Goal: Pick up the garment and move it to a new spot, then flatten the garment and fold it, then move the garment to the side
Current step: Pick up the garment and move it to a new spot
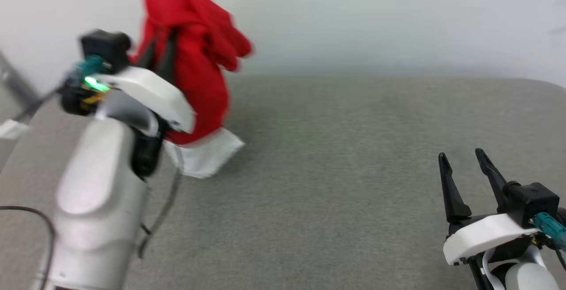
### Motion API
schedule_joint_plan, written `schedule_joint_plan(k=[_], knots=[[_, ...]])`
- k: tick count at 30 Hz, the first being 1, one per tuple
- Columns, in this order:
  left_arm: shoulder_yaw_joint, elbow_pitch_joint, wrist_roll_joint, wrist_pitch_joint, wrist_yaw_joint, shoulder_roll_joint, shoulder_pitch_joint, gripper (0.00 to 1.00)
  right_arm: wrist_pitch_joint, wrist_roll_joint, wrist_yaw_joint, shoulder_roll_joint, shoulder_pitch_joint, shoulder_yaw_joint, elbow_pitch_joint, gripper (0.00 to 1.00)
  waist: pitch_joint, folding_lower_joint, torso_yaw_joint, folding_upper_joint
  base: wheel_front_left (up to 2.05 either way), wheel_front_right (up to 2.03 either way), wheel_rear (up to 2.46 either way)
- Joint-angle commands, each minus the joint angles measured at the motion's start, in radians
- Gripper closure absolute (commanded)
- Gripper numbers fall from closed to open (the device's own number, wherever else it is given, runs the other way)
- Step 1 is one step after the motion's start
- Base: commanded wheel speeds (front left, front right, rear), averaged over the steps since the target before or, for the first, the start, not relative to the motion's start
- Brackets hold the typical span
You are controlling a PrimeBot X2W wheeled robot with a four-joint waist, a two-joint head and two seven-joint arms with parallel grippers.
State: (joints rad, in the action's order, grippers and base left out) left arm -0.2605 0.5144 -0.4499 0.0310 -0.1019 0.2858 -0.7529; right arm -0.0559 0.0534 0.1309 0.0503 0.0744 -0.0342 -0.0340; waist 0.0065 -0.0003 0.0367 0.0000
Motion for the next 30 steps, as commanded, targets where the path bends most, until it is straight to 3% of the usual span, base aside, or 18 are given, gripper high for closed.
schedule_joint_plan(k=[1,7,17,18,19,20,21,27,30], knots=[[-0.023,-0.032,-0.012,-0.007,-0.002,-0.036,0.039,1.00,0.007,0.000,0.000,0.000,-0.020,-0.004,0.013,0.00,-0.019,0.0003,-0.053,0.0000,0.00,0.00,0.00],[-0.147,-0.088,-0.024,-0.016,-0.013,-0.156,0.158,1.00,0.022,0.013,0.000,0.000,-0.037,-0.012,0.038,0.00,-0.004,0.0003,-0.119,0.0000,0.00,0.00,0.00],[-0.294,0.018,-0.029,-0.050,-0.023,-0.188,0.348,1.00,0.012,0.029,0.000,0.000,-0.017,0.007,0.046,0.00,0.062,0.0003,-0.177,0.0000,0.00,0.00,0.00],[-0.307,0.024,-0.032,-0.052,-0.023,-0.188,0.362,0.88,0.011,0.031,0.000,0.000,-0.015,0.007,0.043,0.00,0.067,0.0003,-0.176,0.0000,0.00,0.00,0.00],[-0.318,0.031,-0.033,-0.054,-0.025,-0.186,0.374,0.61,0.010,0.031,0.000,0.000,-0.015,0.007,0.040,0.00,0.072,0.0003,-0.174,0.0000,0.00,0.00,0.00],[-0.328,0.038,-0.043,-0.061,-0.025,-0.187,0.388,0.07,0.008,0.035,0.000,0.000,-0.014,0.005,0.037,0.00,0.078,0.0003,-0.170,0.0000,0.00,0.00,0.00],[-0.336,0.039,-0.050,-0.057,-0.026,-0.190,0.398,0.00,0.004,0.037,0.000,0.000,-0.010,0.003,0.034,0.00,0.081,0.0003,-0.166,0.0000,0.00,0.00,0.00],[-0.329,-0.036,-0.034,0.094,-0.018,-0.190,0.383,0.00,-0.005,0.037,0.000,0.000,-0.003,-0.001,0.018,0.00,0.068,0.0003,-0.128,0.0000,0.00,0.00,0.00],[-0.315,-0.088,-0.007,0.165,0.013,-0.179,0.379,0.00,-0.003,0.027,0.000,0.000,-0.007,0.000,0.011,0.00,0.047,0.0003,-0.110,0.0000,0.00,0.00,0.00]])
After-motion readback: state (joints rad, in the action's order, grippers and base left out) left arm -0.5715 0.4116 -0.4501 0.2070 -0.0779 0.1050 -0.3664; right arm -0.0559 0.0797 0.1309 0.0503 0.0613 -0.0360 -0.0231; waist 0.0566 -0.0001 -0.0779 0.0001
